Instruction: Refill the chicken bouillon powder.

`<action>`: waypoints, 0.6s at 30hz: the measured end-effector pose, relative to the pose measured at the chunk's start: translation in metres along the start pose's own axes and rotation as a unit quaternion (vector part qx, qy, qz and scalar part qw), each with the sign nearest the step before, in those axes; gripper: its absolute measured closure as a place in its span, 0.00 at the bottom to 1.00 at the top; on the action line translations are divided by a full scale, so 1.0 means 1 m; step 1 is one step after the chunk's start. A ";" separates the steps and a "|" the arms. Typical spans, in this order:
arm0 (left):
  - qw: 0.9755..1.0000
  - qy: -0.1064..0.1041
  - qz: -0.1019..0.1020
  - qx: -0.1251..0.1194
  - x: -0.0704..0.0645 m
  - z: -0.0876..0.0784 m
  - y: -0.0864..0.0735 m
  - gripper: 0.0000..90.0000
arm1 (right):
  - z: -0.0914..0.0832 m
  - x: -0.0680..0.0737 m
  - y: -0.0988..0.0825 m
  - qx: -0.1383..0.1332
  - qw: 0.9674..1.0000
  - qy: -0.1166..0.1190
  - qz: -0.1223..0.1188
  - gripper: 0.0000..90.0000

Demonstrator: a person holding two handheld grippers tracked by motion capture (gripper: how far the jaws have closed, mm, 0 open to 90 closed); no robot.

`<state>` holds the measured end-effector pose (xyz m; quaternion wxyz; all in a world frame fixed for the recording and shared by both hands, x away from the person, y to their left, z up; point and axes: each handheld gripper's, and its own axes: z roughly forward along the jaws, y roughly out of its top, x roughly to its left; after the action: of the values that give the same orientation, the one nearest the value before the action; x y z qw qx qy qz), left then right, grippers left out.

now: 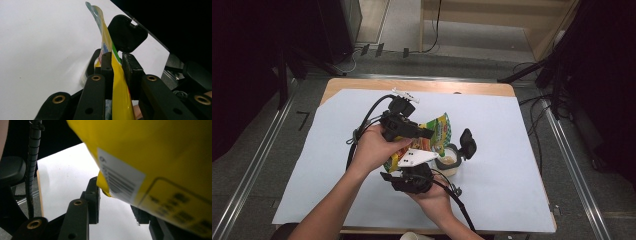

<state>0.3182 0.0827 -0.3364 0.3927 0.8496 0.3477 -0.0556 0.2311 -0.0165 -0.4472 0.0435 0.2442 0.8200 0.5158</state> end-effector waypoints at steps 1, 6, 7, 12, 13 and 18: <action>1.000 0.000 0.000 0.000 0.000 0.000 0.000 0.89 | 0.000 0.000 0.000 0.000 1.000 0.000 0.000 0.71; 1.000 -0.015 -0.015 0.005 0.002 0.001 0.001 0.89 | -0.001 0.000 0.000 0.002 1.000 -0.002 -0.003 0.73; 1.000 -0.017 -0.018 0.008 0.003 0.002 0.001 0.89 | -0.001 0.000 -0.001 0.003 1.000 -0.002 -0.003 0.73; 0.999 -0.020 -0.028 0.009 0.005 0.002 0.002 0.90 | -0.003 0.002 0.000 0.004 1.000 0.001 -0.001 0.74; 0.999 -0.020 -0.028 0.009 0.005 0.002 0.002 0.90 | -0.003 0.002 0.000 0.004 1.000 0.001 -0.001 0.74; 1.000 -0.016 -0.024 0.010 0.002 0.003 0.003 0.90 | -0.005 0.002 0.001 -0.001 1.000 0.007 0.007 0.73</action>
<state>0.3225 0.0805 -0.3368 0.3883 0.8440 0.3608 -0.0822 0.2279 -0.0193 -0.4438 0.0345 0.2467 0.8182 0.5182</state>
